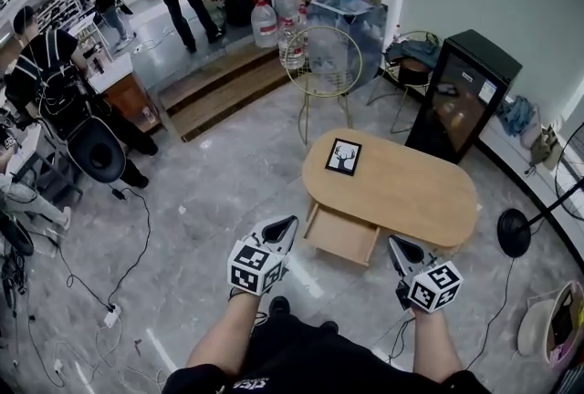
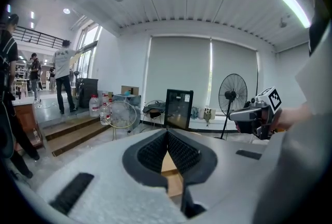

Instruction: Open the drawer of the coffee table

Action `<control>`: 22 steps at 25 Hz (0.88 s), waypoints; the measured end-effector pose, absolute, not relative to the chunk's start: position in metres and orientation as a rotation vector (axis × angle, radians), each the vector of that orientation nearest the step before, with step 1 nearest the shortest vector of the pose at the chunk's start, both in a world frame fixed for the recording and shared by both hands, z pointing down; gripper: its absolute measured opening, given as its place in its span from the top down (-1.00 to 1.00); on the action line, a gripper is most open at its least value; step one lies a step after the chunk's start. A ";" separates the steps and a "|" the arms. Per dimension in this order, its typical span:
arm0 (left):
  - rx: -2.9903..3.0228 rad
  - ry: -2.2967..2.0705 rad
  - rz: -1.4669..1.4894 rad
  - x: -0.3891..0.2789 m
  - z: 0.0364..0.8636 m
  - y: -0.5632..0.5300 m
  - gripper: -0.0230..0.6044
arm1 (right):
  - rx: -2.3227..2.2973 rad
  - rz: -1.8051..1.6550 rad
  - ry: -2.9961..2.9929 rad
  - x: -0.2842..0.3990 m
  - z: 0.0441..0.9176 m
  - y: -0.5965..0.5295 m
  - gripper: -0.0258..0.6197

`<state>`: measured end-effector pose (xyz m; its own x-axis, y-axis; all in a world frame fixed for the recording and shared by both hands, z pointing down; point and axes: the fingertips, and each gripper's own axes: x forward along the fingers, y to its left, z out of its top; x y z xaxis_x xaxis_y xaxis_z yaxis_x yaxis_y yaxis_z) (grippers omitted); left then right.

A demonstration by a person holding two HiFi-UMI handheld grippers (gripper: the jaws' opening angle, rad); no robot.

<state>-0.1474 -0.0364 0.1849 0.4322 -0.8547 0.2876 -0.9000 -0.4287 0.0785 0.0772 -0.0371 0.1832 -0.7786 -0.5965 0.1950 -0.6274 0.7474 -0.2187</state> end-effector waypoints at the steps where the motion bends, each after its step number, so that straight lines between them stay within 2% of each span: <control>1: 2.466 -1.537 0.292 -0.150 0.182 -0.034 0.90 | 0.985 0.406 -2.836 0.072 0.179 -0.035 0.91; 14: 2.490 -1.505 0.267 -0.223 0.164 -0.044 0.90 | 0.992 0.190 -2.912 -0.026 0.116 -0.036 0.91; 19: 2.597 -1.464 0.306 -0.233 0.140 -0.078 0.90 | 1.064 0.176 -2.922 -0.029 0.096 -0.042 0.91; 22: 2.611 -1.495 0.233 -0.242 0.115 -0.091 0.90 | 1.115 0.119 -2.891 -0.022 0.088 -0.045 0.91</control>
<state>-0.2416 -0.0913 0.1151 0.4993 -0.8444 0.1943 -0.8634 -0.5035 0.0308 -0.0223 -0.0448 0.0876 -0.7407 -0.6686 0.0655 -0.6718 0.7386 -0.0571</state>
